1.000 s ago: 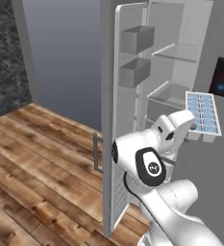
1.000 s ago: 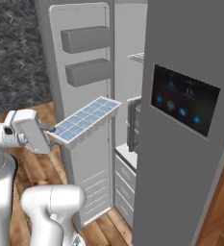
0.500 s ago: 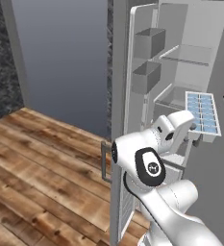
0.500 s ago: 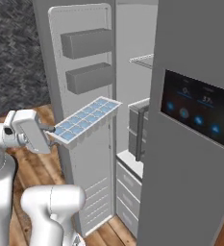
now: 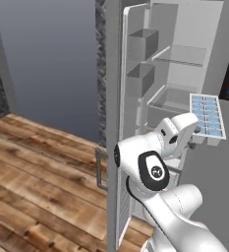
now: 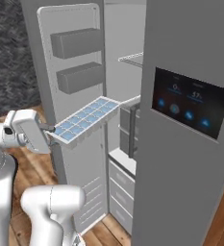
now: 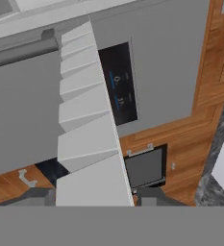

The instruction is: The ice cube tray has been filled with water. Take the tray and place it in the freezer to make ice. Close the freezer door after placing the tray.

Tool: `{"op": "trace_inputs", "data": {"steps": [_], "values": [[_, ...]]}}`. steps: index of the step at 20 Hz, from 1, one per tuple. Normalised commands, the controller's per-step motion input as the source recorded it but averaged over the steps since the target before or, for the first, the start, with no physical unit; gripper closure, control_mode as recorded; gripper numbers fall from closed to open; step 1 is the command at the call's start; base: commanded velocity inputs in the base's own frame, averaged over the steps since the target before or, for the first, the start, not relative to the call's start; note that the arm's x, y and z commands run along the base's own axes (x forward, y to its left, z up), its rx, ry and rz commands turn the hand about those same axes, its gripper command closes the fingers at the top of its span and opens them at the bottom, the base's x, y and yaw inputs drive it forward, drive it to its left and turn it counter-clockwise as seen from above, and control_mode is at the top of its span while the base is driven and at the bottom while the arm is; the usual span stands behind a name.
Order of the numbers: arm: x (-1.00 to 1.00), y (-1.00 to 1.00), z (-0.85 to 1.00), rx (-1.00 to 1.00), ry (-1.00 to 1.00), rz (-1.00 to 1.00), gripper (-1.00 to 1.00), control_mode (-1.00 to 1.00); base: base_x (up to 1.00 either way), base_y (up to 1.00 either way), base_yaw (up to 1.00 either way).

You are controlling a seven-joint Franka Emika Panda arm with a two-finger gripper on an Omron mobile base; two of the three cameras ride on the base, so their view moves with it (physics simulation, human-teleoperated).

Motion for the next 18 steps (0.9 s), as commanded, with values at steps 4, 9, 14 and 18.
{"op": "trace_inputs", "data": {"steps": [4, 9, 14, 18], "values": [[0.0, 0.0, 0.0, 0.0, 0.0, 0.0, 1.0, 1.0, 0.29, 0.07, -0.18], [0.0, 0.0, 0.0, 0.0, 0.0, 0.0, 1.0, 1.0, 0.32, 0.16, -0.16], [0.0, 0.0, 0.0, 0.0, 0.0, 0.0, 1.0, 1.0, 0.32, 0.21, -0.15], [0.0, 0.0, 0.0, 0.0, 0.0, 0.0, 1.0, 1.0, 0.31, 0.2, -0.14]]}}
